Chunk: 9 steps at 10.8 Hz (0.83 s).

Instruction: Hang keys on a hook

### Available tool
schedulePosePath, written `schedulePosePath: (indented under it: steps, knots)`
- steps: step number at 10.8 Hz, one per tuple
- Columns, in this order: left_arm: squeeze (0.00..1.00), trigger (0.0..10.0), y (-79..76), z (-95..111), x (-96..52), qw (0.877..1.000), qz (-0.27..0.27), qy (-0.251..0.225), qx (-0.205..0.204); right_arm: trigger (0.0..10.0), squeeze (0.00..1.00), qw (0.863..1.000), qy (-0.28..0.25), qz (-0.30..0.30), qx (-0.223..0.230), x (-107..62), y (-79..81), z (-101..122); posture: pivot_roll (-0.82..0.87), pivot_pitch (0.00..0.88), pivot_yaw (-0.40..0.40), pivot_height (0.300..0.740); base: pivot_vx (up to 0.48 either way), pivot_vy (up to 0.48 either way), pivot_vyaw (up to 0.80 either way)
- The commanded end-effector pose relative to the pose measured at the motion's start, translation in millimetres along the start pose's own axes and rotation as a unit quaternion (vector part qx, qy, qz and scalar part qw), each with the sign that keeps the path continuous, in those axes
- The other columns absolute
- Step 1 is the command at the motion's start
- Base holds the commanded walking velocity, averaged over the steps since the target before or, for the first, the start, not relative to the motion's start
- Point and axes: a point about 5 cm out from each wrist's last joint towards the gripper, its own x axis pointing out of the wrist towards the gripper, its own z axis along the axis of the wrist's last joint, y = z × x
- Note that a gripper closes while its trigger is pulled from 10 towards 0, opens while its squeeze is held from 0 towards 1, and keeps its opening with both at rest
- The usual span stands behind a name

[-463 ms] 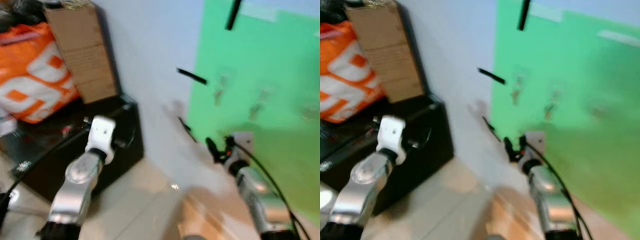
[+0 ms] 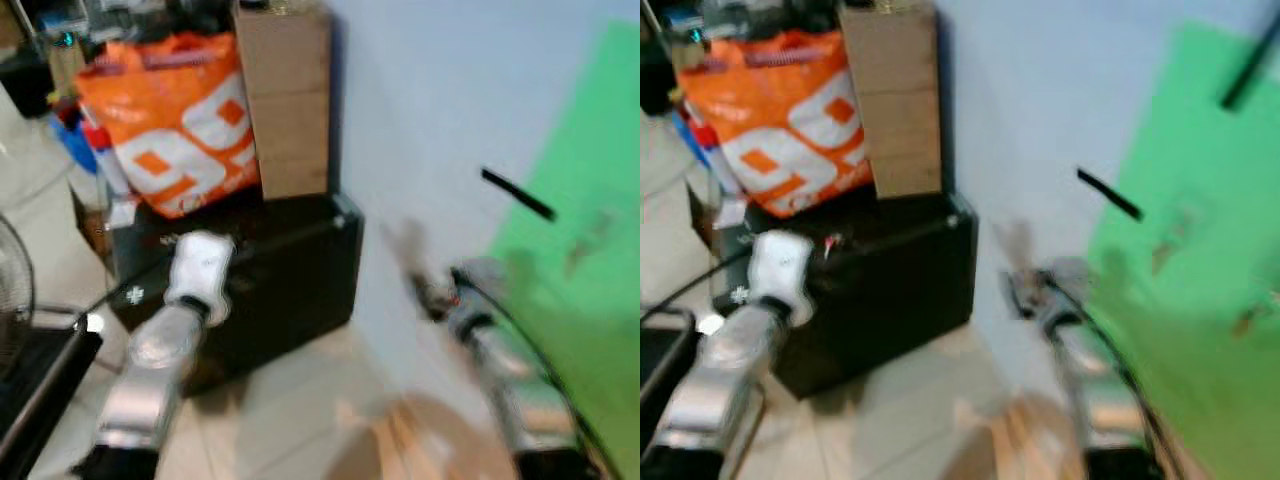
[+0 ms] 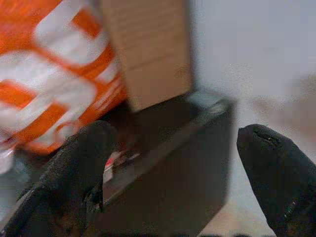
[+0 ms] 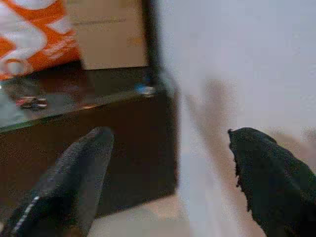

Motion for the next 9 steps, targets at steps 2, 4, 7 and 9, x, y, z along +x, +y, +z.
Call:
schedulePosePath:
  steps: [2,4,7,9]
  knots:
    - [0.00,10.0,-6.3,5.1,0.4,1.000,-0.004,-0.013,0.003,10.0,1.00,1.000,0.003,-0.014,-0.018,-1.4,-13.5,-0.1,-0.06,0.000,0.004,0.740,0.345,0.000,0.00]
    - [0.00,10.0,-5.3,4.9,0.4,1.000,-0.003,-0.013,0.005,10.0,1.00,1.000,0.002,-0.013,-0.021,0.5,-12.8,0.2,-0.05,0.000,0.000,0.740,0.332,0.000,0.00]
    - [0.00,10.0,-4.1,4.8,0.9,1.000,-0.004,-0.013,0.009,10.0,1.00,1.000,0.002,-0.012,-0.020,0.7,-11.0,-1.4,-0.05,0.000,0.005,0.740,0.338,0.000,0.00]
    - [0.00,10.0,-4.4,5.5,1.8,1.000,-0.005,-0.014,0.009,10.0,1.00,1.000,0.002,-0.009,-0.025,-0.3,-10.8,-2.1,-0.05,0.000,0.005,0.740,0.338,0.000,0.00]
